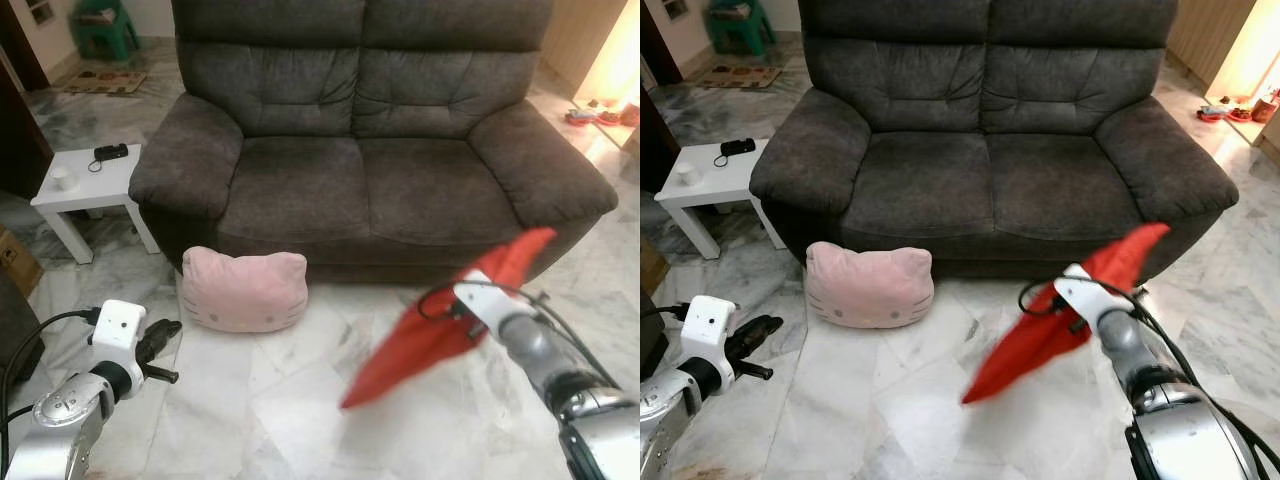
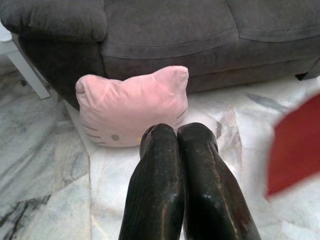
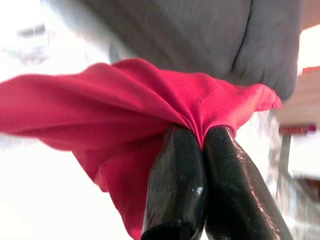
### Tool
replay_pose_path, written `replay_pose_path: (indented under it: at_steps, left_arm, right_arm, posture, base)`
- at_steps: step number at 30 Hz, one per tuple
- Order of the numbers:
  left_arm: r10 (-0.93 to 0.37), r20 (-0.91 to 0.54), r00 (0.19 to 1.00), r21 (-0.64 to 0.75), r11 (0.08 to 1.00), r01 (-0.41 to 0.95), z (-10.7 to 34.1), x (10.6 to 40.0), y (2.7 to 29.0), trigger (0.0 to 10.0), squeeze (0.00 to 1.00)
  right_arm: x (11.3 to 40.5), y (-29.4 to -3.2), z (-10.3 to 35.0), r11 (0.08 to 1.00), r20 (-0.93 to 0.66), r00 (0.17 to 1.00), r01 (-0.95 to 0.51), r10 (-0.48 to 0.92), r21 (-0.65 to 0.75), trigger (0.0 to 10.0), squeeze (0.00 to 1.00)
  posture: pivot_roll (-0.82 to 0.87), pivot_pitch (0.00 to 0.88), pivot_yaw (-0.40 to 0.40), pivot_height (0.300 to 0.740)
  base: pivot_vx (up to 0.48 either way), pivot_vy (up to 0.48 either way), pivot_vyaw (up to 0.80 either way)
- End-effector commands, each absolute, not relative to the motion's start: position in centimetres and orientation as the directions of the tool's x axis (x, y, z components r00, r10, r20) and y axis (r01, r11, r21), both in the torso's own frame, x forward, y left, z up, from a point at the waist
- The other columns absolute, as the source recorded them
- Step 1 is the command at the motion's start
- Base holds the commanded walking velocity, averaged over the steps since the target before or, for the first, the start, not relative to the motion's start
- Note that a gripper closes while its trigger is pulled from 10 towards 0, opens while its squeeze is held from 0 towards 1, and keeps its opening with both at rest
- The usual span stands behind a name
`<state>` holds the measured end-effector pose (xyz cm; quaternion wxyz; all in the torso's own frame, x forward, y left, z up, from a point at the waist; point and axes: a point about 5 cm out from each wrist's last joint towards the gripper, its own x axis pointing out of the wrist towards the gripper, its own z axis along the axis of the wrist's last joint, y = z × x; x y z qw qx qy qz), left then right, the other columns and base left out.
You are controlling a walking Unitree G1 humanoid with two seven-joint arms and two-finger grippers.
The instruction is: Move the pillow to the sofa from floor
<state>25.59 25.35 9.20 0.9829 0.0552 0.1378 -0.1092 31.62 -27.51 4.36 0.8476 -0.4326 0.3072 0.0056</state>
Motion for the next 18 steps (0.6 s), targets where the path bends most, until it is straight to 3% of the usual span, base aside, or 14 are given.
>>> replay_pose_path:
  at_steps: [1, 3, 4, 9, 11, 12, 14, 18]
  left_arm:
    - [-0.195, -0.280, 0.940, 0.081, 0.971, 0.225, 9.0, 25.7, 25.2, 10.0, 0.00]
    - [-0.197, -0.280, 0.940, 0.079, 0.971, 0.227, 9.0, 25.8, 25.1, 10.0, 0.00]
    - [-0.227, -0.287, 0.931, 0.062, 0.965, 0.254, 8.8, 25.8, 24.6, 10.0, 0.00]
    - [-0.301, -0.297, 0.906, 0.024, 0.946, 0.322, 8.7, 25.3, 23.9, 10.0, 0.00]
    - [-0.362, -0.318, 0.876, 0.008, 0.923, 0.384, 8.5, 24.8, 23.5, 10.0, 0.00]
    - [-0.362, -0.318, 0.876, 0.008, 0.923, 0.384, 8.5, 24.8, 23.5, 10.0, 0.00]
    - [-0.422, -0.343, 0.839, -0.013, 0.895, 0.445, 8.3, 24.1, 23.1, 10.0, 0.00]
    - [-0.479, -0.337, 0.811, -0.044, 0.868, 0.494, 8.7, 23.6, 22.9, 10.0, 0.00]
  right_arm:
    - [32.0, -28.3, 5.4, 0.621, -0.468, 0.835, -0.209, -0.289, -0.756, 10.0, 0.00]
    - [31.8, -28.2, 5.0, 0.624, -0.479, 0.829, -0.216, -0.288, -0.751, 10.0, 0.00]
    - [30.9, -27.2, 3.4, 0.728, -0.566, 0.797, -0.259, -0.210, -0.634, 10.0, 0.00]
    - [30.6, -25.3, 2.4, 0.828, -0.622, 0.782, -0.323, -0.039, -0.458, 10.0, 0.00]
    - [30.2, -24.2, 1.9, 0.812, -0.668, 0.739, -0.445, 0.094, -0.377, 10.0, 0.00]
    - [30.2, -24.2, 1.9, 0.812, -0.668, 0.739, -0.445, 0.094, -0.377, 10.0, 0.00]
    - [29.5, -23.2, 1.3, 0.752, -0.720, 0.650, -0.594, 0.241, -0.284, 10.0, 0.00]
    - [29.4, -23.3, 1.8, 0.706, -0.739, 0.575, -0.681, 0.351, -0.194, 10.0, 0.00]
  posture:
    - [0.14, 0.000, -0.091, 0.740]
    - [0.14, 0.000, -0.091, 0.740]
    - [0.13, 0.000, -0.090, 0.740]
    - [0.13, 0.000, -0.089, 0.740]
    - [0.13, 0.000, -0.089, 0.740]
    - [0.13, 0.000, -0.089, 0.740]
    - [0.12, 0.000, -0.088, 0.740]
    - [0.13, 0.000, -0.092, 0.740]
  base:
    - [0.000, 0.000, 0.00]
    - [0.000, 0.000, 0.00]
    - [0.000, 0.000, 0.00]
    - [0.000, 0.000, 0.00]
    - [0.000, 0.000, 0.00]
    - [0.000, 0.000, 0.00]
    - [0.000, 0.000, 0.00]
    - [0.000, 0.000, 0.00]
